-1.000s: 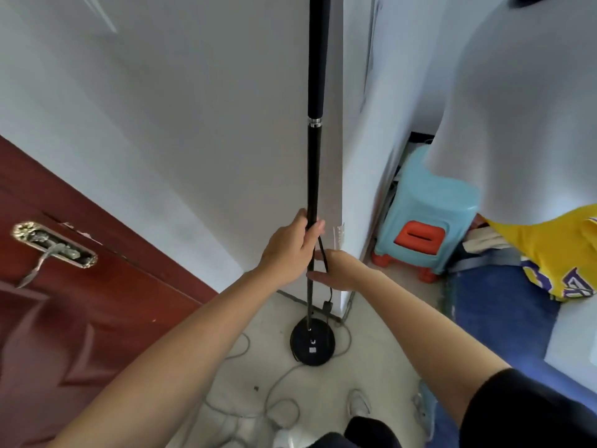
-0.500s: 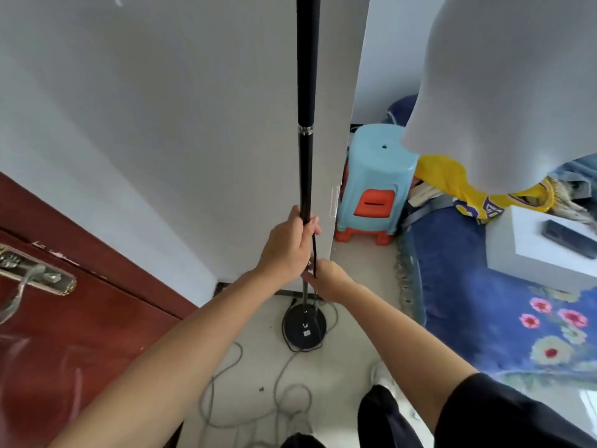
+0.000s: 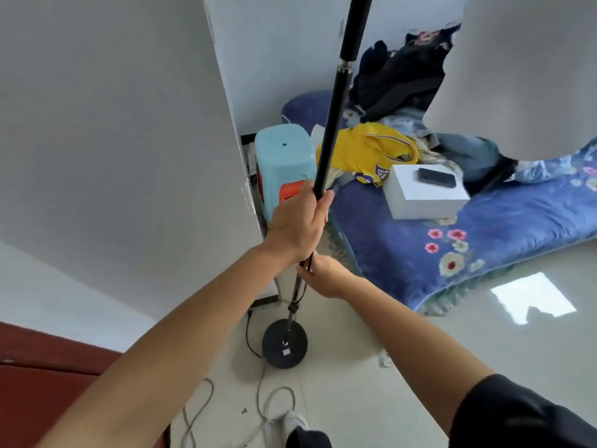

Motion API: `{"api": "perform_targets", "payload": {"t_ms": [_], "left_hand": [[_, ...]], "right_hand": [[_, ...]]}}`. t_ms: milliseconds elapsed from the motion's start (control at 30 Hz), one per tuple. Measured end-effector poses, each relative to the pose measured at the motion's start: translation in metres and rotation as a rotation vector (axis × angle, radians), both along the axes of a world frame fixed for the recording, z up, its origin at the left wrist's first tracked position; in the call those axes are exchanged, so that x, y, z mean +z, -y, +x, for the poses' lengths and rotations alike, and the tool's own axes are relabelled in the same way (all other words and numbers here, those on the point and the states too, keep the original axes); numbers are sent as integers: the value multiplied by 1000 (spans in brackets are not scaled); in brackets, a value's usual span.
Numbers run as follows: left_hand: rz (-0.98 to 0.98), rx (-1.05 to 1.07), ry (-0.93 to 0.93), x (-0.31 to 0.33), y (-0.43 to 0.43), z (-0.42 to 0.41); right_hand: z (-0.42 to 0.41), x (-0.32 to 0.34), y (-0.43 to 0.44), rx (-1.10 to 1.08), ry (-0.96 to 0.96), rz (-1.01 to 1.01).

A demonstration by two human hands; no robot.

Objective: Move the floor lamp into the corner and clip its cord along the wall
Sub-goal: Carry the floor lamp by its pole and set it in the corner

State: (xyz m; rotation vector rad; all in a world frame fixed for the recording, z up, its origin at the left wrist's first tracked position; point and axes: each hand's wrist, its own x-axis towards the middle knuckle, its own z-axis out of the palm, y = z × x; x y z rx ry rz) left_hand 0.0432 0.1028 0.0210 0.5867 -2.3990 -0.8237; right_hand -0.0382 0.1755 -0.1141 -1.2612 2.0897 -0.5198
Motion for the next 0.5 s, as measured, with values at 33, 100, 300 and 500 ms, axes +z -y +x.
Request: {"api": "perform_targets", "payload": {"t_ms": [33, 100, 300, 500], "left_hand": [[0, -22, -26, 3, -12, -10], [-3, -71, -75, 9, -40, -31], [-14, -205, -129, 29, -152, -96], [-20, -400, -145, 45, -304, -146]], "right_hand": [[-5, 3, -14, -29, 1, -8], [-14, 8, -44, -94, 23, -23], [-58, 16, -169, -255, 35, -93], [-101, 19, -329, -412, 103, -119]]}}
